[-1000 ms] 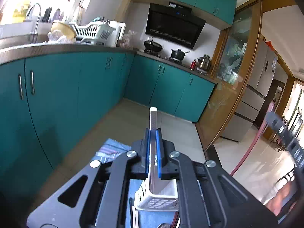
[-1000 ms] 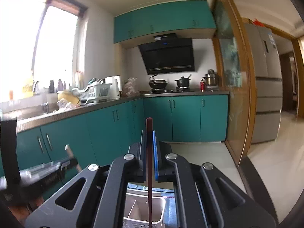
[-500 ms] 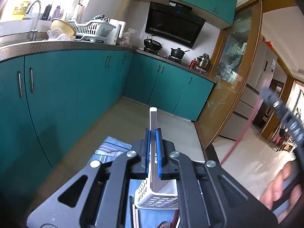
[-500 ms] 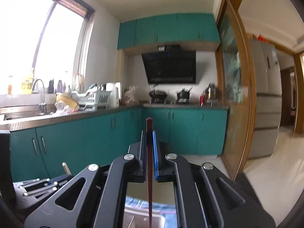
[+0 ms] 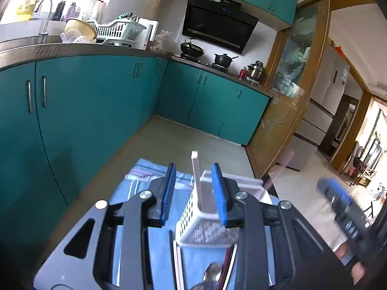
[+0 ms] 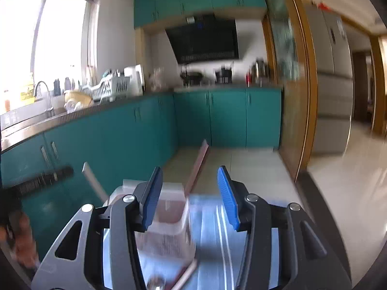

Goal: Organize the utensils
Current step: 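Open both tools to drop the chopsticks into the basket, then grasp the black chopstick with the left tool while the right tool grasps the beige chopstick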

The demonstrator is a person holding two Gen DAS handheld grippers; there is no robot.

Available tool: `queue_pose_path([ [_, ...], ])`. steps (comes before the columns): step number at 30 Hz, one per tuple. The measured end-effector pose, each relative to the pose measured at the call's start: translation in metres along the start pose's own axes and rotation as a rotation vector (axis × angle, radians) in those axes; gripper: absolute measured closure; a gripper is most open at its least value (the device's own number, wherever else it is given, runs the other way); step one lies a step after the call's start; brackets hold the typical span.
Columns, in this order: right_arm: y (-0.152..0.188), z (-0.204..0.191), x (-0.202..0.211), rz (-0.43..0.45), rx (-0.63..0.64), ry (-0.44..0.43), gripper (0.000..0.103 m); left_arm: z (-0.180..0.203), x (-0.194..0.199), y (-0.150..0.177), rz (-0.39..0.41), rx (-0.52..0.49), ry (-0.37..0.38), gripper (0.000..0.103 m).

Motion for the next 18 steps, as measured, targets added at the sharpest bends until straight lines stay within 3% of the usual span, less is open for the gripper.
queue_pose_path([
  [2,0.032,0.008,0.003,-0.080,-0.028,-0.012,0.056,-0.004,0.010,0.019,-0.030,-0.009,0.015,0.069],
  [5,0.094,0.012,-0.012,-0.269,-0.045,-0.024,0.056,-0.011,0.011,0.052,-0.102,-0.021,0.030,0.067],
  [10,0.165,-0.002,-0.056,-0.525,-0.041,-0.053,0.056,-0.019,-0.024,0.121,-0.269,-0.089,-0.013,0.067],
  [14,0.188,-0.018,-0.078,-0.617,-0.062,-0.082,0.063,-0.029,-0.055,0.165,-0.413,-0.082,-0.010,0.071],
  [18,0.200,-0.024,-0.095,-0.668,-0.054,-0.047,0.074,-0.035,-0.072,0.190,-0.476,-0.090,-0.014,0.073],
])
Point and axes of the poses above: each gripper's, at about its wrist camera, not at the fingertips, and x roughly against the way its jaws point, z to its right, y to its underside, the point moved 9 cm from there along -x, roughly the way its jaws point, and after that the axes turned 6 degrees about -z, right-handed, at the moved point
